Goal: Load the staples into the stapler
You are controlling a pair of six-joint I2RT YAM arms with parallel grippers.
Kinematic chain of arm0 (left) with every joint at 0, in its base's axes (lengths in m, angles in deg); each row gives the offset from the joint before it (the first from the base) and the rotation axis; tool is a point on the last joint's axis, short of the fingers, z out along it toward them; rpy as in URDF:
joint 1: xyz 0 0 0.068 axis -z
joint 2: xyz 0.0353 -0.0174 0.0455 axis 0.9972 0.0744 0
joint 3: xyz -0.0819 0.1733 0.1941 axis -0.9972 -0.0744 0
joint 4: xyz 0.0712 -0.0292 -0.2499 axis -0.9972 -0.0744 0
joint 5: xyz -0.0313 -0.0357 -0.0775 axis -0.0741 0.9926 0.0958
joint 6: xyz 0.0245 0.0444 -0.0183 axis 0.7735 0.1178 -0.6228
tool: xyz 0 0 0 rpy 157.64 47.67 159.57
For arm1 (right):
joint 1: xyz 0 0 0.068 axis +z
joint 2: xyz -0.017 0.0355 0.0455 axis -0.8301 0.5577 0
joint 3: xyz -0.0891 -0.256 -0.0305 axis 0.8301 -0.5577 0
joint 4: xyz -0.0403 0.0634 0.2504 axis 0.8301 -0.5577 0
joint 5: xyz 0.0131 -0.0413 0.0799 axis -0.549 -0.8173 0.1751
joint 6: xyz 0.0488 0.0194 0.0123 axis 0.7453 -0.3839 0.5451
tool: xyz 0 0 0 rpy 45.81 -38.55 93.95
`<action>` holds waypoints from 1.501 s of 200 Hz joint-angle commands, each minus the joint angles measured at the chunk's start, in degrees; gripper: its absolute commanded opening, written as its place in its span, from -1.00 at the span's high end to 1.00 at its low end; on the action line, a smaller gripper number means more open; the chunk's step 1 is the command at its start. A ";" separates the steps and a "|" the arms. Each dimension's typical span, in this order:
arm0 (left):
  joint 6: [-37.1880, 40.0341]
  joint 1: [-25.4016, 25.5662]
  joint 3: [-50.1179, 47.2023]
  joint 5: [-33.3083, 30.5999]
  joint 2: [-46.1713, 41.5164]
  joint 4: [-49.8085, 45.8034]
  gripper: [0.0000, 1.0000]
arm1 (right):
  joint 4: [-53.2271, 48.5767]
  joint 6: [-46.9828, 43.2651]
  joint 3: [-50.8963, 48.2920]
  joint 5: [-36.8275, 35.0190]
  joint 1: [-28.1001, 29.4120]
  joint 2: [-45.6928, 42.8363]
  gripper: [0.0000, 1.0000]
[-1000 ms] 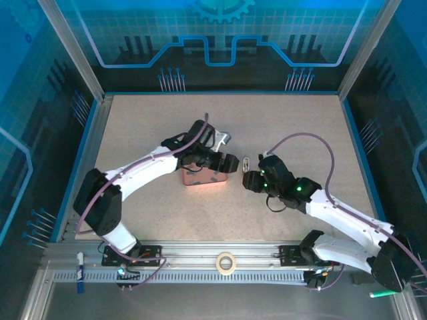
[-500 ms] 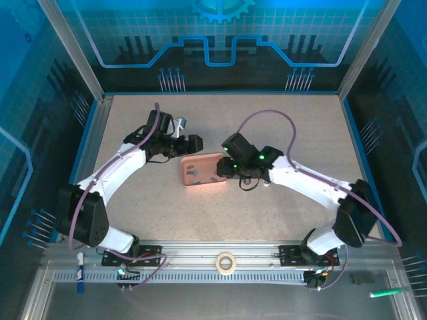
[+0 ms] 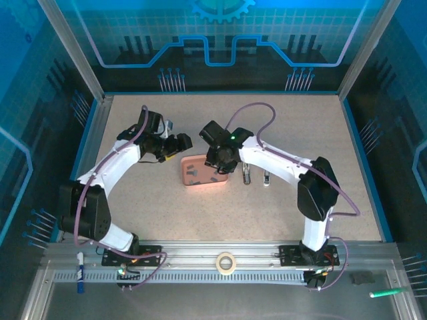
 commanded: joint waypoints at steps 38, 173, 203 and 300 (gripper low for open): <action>1.18 -2.02 1.74 1.45 1.25 -3.90 -0.69 | -3.28 10.32 2.20 -0.99 -1.18 5.78 0.26; 10.76 -6.30 3.25 3.57 4.29 -7.19 -0.69 | -7.93 13.31 13.70 -5.76 -0.61 17.93 0.29; 10.60 -7.14 3.47 4.06 4.80 -7.28 -0.69 | -9.21 17.07 13.49 -6.11 -0.22 18.96 0.27; 10.03 -7.70 4.00 6.06 5.86 -7.00 -0.68 | -8.25 22.10 13.50 -7.41 0.61 21.65 0.32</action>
